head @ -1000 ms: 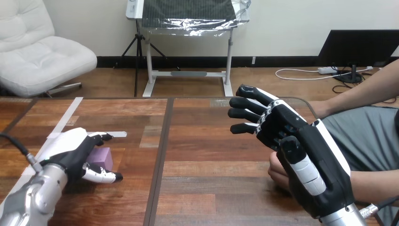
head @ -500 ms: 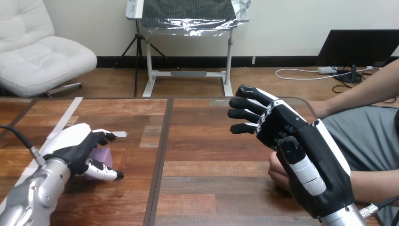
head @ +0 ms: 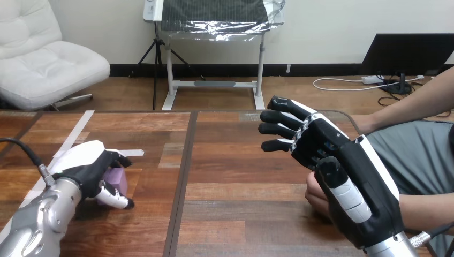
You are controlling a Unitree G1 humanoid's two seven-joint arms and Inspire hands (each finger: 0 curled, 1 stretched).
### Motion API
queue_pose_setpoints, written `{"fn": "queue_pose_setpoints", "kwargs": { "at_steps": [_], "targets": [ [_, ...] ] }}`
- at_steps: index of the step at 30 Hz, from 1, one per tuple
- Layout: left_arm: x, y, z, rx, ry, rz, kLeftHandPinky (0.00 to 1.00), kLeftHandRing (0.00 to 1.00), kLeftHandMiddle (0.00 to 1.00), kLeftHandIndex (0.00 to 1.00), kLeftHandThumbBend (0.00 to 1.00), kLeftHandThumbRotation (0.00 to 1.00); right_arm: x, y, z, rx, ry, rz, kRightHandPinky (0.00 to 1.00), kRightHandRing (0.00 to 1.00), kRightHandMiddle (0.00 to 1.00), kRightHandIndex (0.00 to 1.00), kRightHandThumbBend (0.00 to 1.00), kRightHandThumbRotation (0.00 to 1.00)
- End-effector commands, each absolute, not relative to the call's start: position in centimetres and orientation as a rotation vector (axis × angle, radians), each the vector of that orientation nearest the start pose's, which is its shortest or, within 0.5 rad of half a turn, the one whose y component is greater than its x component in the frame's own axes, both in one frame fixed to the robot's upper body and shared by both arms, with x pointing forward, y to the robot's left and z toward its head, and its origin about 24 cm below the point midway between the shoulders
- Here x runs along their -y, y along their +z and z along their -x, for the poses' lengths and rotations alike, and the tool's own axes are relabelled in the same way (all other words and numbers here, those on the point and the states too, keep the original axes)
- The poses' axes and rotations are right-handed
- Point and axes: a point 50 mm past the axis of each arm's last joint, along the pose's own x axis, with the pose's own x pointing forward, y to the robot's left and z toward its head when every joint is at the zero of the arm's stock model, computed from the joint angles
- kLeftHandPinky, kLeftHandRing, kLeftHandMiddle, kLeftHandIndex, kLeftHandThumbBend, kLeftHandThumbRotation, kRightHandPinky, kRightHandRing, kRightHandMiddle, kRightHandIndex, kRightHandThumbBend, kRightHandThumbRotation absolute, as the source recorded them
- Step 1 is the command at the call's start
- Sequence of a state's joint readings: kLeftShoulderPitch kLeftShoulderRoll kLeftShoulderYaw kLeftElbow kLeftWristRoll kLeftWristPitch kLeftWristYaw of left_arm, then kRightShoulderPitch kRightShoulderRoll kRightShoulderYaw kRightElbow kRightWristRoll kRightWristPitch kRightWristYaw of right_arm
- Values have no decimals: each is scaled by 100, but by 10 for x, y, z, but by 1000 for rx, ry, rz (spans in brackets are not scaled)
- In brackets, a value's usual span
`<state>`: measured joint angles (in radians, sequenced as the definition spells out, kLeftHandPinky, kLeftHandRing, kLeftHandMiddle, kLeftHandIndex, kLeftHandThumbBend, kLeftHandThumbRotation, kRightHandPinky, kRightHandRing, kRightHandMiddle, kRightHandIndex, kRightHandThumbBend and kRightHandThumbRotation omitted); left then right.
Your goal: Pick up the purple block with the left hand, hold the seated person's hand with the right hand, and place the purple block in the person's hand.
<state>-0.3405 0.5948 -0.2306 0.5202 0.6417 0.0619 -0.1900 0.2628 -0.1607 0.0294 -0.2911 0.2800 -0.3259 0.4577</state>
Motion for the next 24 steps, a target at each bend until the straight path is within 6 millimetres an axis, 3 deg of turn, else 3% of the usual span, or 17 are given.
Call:
{"fn": "queue_pose_setpoints", "kwargs": {
  "at_steps": [1, 11, 24],
  "targets": [
    [-255, 55, -323, -326, -201, -1328, 64, 76, 78, 75, 73, 1, 160, 100, -200, 466, 442, -37, 72, 80, 82, 84, 92, 79],
    [-256, 54, -322, -346, -187, -1341, 56, 71, 76, 73, 66, 0, 160, 100, -200, 470, 441, -31, 72, 81, 82, 84, 93, 79],
    [-256, 53, -323, -374, -187, -1439, 52, 68, 74, 70, 67, 0, 160, 100, -200, 474, 445, -44, 72, 81, 82, 84, 91, 78]
  ]
}}
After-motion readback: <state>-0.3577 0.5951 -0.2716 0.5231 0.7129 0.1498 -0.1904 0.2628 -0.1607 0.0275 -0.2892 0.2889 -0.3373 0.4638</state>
